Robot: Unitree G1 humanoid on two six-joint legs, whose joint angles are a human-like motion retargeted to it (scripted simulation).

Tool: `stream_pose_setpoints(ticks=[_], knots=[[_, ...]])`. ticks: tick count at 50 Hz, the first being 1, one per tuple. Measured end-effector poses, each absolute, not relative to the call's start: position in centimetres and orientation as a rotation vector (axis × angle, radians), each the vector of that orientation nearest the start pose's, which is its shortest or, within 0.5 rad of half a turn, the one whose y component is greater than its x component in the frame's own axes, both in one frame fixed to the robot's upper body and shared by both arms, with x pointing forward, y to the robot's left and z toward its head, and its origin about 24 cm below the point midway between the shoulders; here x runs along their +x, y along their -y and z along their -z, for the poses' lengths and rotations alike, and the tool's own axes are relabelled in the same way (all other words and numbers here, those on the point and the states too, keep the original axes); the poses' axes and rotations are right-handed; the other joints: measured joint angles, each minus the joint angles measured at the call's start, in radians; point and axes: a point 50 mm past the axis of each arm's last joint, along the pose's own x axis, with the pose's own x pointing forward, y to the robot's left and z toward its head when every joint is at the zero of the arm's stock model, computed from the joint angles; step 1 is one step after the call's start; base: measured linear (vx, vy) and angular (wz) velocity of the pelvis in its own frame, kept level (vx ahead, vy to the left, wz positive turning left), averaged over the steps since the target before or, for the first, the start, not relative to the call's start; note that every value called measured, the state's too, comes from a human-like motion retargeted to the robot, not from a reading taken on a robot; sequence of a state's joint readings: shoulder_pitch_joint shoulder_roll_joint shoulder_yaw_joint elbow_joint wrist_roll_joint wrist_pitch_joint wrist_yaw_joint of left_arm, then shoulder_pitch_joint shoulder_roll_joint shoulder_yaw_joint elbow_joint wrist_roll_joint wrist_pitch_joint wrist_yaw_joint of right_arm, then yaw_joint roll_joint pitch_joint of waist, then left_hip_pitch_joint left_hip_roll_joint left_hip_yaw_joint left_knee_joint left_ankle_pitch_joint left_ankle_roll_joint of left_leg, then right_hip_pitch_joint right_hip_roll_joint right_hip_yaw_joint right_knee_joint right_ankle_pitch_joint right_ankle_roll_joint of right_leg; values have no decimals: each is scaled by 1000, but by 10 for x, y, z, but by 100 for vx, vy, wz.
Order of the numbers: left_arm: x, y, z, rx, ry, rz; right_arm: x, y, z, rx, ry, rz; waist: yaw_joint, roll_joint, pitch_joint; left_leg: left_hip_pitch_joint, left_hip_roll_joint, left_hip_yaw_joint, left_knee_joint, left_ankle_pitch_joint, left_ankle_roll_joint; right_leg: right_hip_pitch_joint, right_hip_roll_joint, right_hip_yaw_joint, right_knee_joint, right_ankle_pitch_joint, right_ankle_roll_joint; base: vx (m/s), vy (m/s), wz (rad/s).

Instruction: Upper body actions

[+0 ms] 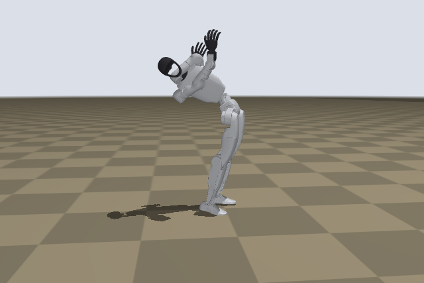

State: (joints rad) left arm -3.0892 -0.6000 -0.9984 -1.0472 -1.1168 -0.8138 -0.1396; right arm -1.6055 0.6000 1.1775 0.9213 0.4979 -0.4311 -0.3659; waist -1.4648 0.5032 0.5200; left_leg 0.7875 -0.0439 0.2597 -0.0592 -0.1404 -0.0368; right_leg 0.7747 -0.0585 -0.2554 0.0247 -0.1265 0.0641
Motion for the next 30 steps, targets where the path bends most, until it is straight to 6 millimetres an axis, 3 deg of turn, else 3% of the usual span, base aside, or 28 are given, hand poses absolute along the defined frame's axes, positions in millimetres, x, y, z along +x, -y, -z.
stream_pose_setpoints(ticks=[15, 30], knots=[[-110, -121, -238, -19, 212, -2087, 135, -231, -262, -135, 928, -1246, 4, 2, -3, -68, 14, 11, 6, 5, -2, -64, 12, 16, -5, 12, -6, 0, 0, 0], [-114, -122, -243, -3, 221, -2080, 140, -231, -262, -159, 914, -1239, 7, 3, -14, -118, 20, 21, 9, 8, -1, -120, 20, 25, -4, 22, -12, 0, 0, 0]])
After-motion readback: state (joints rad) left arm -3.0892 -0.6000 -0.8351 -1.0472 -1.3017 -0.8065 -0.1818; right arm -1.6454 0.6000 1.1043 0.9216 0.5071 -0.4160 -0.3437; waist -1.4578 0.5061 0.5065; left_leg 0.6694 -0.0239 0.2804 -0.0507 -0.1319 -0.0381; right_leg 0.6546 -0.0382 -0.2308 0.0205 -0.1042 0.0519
